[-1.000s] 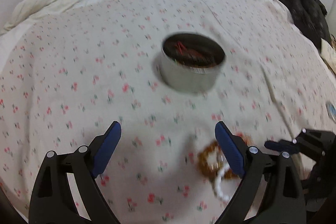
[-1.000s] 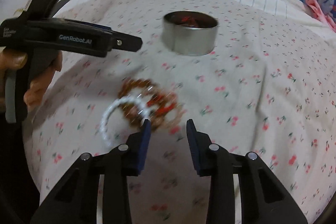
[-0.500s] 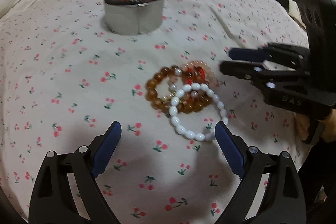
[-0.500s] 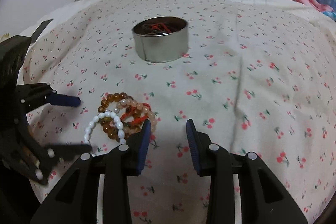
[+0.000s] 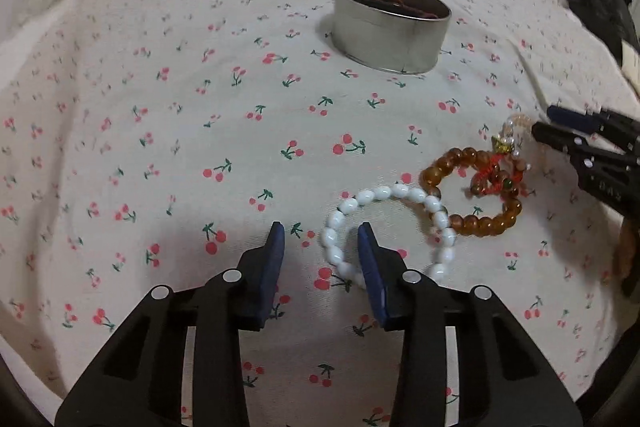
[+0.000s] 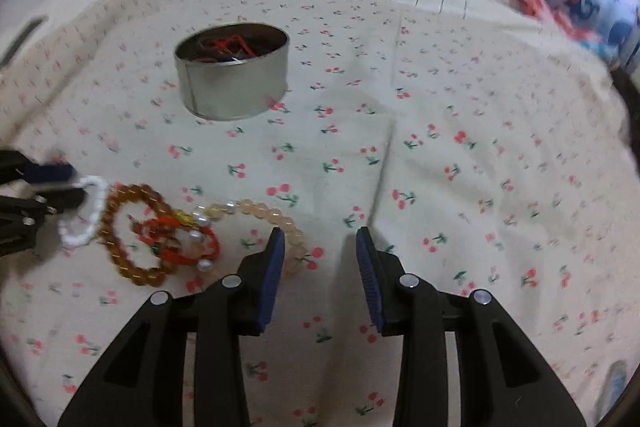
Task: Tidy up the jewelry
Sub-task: 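Move both open tools back to the remaining bracelets on the sheet, then grasp the white bead bracelet with the left tool while the right tool grasps the pale pearl bracelet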
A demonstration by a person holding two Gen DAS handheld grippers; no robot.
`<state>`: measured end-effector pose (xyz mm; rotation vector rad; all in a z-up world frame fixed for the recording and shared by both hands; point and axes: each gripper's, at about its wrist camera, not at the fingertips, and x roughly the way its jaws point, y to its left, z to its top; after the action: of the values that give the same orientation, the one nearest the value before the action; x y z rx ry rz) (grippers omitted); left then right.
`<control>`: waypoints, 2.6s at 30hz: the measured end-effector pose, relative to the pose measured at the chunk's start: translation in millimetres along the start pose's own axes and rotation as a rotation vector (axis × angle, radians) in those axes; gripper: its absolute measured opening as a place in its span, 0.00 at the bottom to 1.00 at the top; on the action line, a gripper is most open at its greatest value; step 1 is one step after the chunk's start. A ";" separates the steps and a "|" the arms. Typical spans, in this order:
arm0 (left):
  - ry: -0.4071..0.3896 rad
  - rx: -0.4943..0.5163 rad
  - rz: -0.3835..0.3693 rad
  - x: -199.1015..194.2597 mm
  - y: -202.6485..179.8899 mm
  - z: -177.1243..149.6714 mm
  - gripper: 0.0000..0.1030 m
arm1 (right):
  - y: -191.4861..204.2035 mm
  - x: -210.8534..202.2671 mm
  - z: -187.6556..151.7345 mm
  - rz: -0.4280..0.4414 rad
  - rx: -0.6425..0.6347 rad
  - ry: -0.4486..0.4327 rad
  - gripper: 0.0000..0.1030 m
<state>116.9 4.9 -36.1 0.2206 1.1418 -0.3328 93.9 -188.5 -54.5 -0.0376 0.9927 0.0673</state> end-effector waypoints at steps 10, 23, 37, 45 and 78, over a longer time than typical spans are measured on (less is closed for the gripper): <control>-0.006 -0.038 0.102 5.9 9.3 4.8 0.31 | 4.3 9.7 1.1 -0.036 -0.012 0.030 0.37; -0.004 -0.036 0.102 10.0 5.2 9.7 0.26 | 5.6 10.4 -1.3 -0.053 -0.038 0.027 0.30; -0.002 -0.047 0.151 7.8 11.3 11.2 0.24 | -38.0 3.3 -5.8 0.118 0.181 0.057 0.17; -0.067 -0.089 0.145 -4.8 19.8 16.0 0.21 | -39.1 -3.1 -5.6 0.122 0.185 0.016 0.08; -0.035 -0.028 0.133 9.4 17.0 19.8 0.07 | -27.2 4.7 -4.7 0.084 0.121 0.040 0.09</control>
<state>143.5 12.6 -36.7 0.2641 1.0904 -0.2024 94.5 -215.7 -60.9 0.1136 1.0371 0.0832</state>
